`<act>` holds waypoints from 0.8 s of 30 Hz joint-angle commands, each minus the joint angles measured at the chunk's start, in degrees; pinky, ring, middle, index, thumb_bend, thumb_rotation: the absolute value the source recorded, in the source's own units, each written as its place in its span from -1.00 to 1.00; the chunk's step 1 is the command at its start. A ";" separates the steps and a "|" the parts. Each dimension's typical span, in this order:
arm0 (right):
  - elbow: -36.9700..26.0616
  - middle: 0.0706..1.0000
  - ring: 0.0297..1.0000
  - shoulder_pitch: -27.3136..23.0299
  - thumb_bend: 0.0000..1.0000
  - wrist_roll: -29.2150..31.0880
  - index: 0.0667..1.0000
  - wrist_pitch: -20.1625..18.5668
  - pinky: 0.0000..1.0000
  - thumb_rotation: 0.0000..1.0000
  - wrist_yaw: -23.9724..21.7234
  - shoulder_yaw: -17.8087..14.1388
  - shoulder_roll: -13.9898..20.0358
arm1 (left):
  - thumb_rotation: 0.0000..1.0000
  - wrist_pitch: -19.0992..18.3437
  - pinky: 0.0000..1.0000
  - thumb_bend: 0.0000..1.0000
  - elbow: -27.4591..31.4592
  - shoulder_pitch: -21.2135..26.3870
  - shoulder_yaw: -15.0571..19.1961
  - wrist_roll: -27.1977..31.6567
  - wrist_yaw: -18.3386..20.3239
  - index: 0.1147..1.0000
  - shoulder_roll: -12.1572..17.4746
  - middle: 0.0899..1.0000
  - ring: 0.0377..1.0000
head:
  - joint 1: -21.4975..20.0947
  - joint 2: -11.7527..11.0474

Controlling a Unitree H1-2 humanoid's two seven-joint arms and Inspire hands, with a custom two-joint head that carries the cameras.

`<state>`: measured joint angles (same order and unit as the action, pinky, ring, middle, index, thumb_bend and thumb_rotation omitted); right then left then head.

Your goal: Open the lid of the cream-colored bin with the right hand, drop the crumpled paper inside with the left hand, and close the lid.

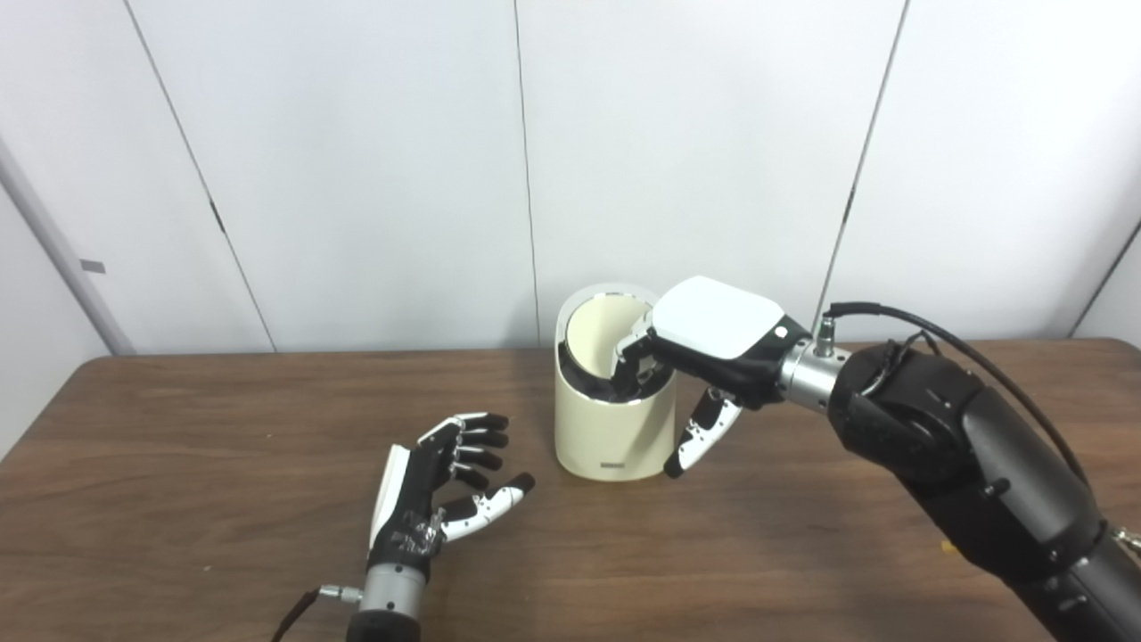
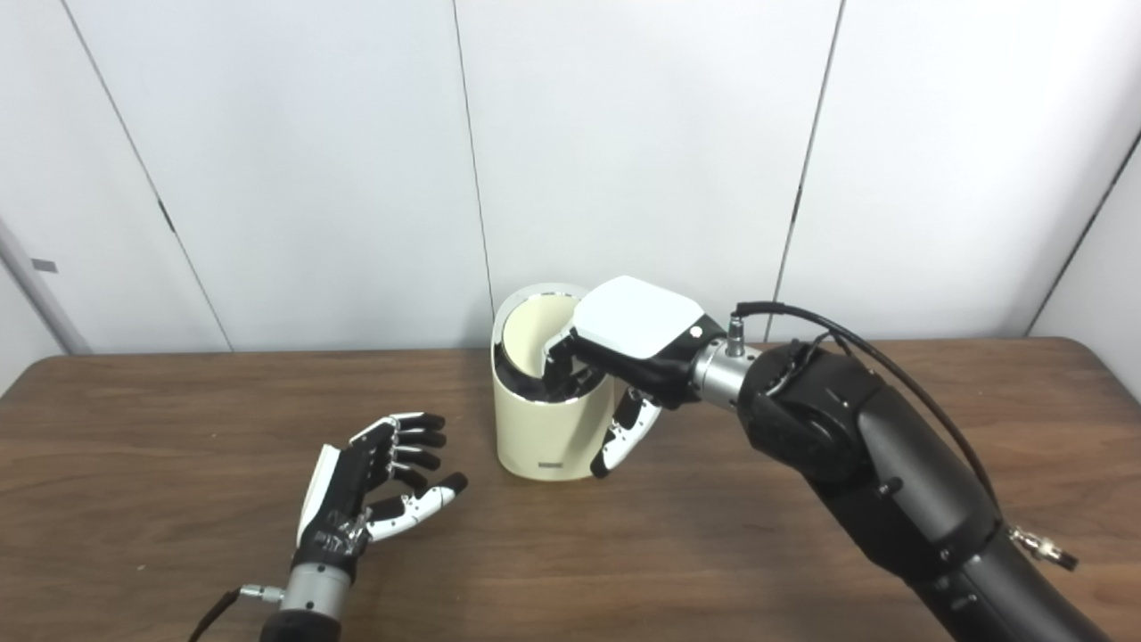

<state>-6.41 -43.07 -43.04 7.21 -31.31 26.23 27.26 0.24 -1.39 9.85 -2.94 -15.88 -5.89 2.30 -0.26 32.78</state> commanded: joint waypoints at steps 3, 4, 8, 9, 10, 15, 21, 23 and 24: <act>-0.07 0.24 0.52 0.84 0.52 0.76 0.21 0.42 0.50 -0.32 -3.16 0.41 1.05 | -0.87 1.35 0.03 0.32 1.61 1.31 -0.28 -0.15 -0.12 0.29 0.10 0.25 0.17 | -0.10 0.02; -0.37 0.27 0.53 0.86 0.51 1.06 0.24 -0.34 0.50 -0.31 -2.77 -0.44 0.90 | -0.87 1.55 0.03 0.31 1.37 1.40 -0.32 -0.19 -0.17 0.29 0.18 0.25 0.17 | -0.04 -0.07; -1.40 0.40 0.54 0.45 0.47 3.06 0.41 -3.66 0.41 -0.27 -1.79 -4.32 0.04 | -0.88 1.96 0.03 0.31 0.87 1.57 -0.29 0.06 -0.21 0.29 0.34 0.25 0.17 | -0.17 -0.19; -1.58 0.42 0.53 0.32 0.46 4.15 0.43 -4.59 0.40 -0.27 -1.09 -5.81 -0.37 | -0.89 1.92 0.03 0.31 0.84 1.61 -0.28 0.05 -0.19 0.29 0.41 0.25 0.17 | -0.22 -0.23; -1.55 0.48 0.51 0.19 0.46 5.04 0.47 -4.88 0.34 -0.28 -0.26 -7.01 -0.64 | -0.88 1.97 0.04 0.31 0.78 1.67 -0.27 0.06 -0.18 0.29 0.50 0.25 0.18 | -0.27 -0.23; -2.72 0.59 0.53 -0.28 0.39 4.56 0.57 -7.43 0.31 -0.30 1.76 -10.89 -1.33 | -0.89 2.18 0.04 0.32 0.73 1.87 -0.20 0.33 -0.07 0.29 0.68 0.25 0.18 | -0.31 -0.31; -1.07 0.60 0.54 0.25 0.40 7.02 0.60 -8.08 0.30 -0.22 4.89 -14.71 -2.08 | -0.88 1.68 0.03 0.32 1.30 1.88 -0.23 0.45 0.12 0.29 0.85 0.25 0.18 | -0.42 -0.19; -1.33 0.63 0.56 0.75 0.39 6.98 0.62 -8.73 0.30 -0.18 5.67 -15.64 -2.20 | -0.89 1.79 0.03 0.32 1.40 1.83 -0.21 0.73 0.28 0.29 0.85 0.25 0.17 | -0.47 -0.17; -1.73 0.63 0.56 1.18 0.39 6.99 0.63 -9.43 0.30 -0.18 5.90 -16.18 -2.20 | -0.89 1.83 0.02 0.32 1.48 1.81 -0.19 0.81 0.32 0.29 0.86 0.25 0.17 | -0.53 -0.12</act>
<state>-6.60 -40.46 -36.70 -1.77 -27.50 11.61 24.79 0.32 -1.44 9.88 -3.20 -15.32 -5.67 2.83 -0.70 32.61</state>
